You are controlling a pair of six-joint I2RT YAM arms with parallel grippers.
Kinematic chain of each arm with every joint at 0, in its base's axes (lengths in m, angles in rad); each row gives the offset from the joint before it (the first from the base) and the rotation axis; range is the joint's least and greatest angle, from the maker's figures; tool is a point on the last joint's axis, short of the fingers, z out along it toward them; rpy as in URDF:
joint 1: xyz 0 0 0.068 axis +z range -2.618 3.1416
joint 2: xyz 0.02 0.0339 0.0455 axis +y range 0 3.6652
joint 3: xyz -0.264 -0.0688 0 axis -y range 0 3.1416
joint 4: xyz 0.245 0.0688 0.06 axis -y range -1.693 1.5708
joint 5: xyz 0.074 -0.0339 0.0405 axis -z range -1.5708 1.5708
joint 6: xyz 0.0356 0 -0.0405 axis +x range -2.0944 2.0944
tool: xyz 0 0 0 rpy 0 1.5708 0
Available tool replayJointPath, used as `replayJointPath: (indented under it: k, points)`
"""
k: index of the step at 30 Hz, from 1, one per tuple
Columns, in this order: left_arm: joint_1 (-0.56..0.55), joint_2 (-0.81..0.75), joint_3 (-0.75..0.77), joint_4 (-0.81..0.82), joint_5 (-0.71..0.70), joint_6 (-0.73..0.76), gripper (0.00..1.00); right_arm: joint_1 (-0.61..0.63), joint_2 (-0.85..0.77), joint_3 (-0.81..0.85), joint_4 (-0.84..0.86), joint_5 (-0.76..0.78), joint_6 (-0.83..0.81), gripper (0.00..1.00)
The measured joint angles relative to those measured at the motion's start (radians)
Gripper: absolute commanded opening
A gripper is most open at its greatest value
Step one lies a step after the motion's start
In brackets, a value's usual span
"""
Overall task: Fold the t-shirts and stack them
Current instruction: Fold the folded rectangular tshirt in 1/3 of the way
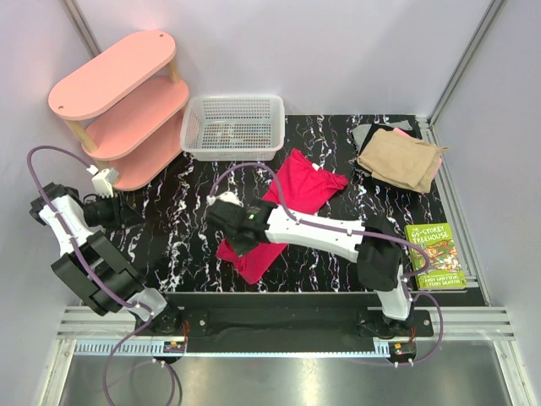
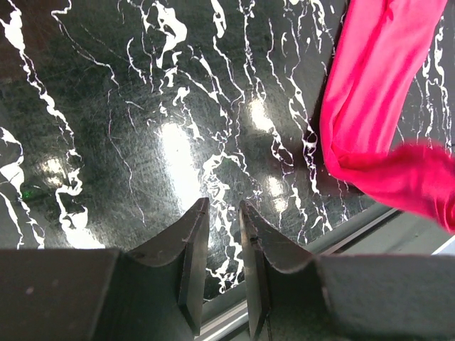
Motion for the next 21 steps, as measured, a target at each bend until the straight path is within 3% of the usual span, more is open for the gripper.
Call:
replayJointPath:
  k: [21]
  points:
    - [-0.021, 0.000, 0.005, -0.025, 0.005, 0.011, 0.28, -0.241, -0.074, -0.142, 0.105, -0.074, -0.091, 0.02]
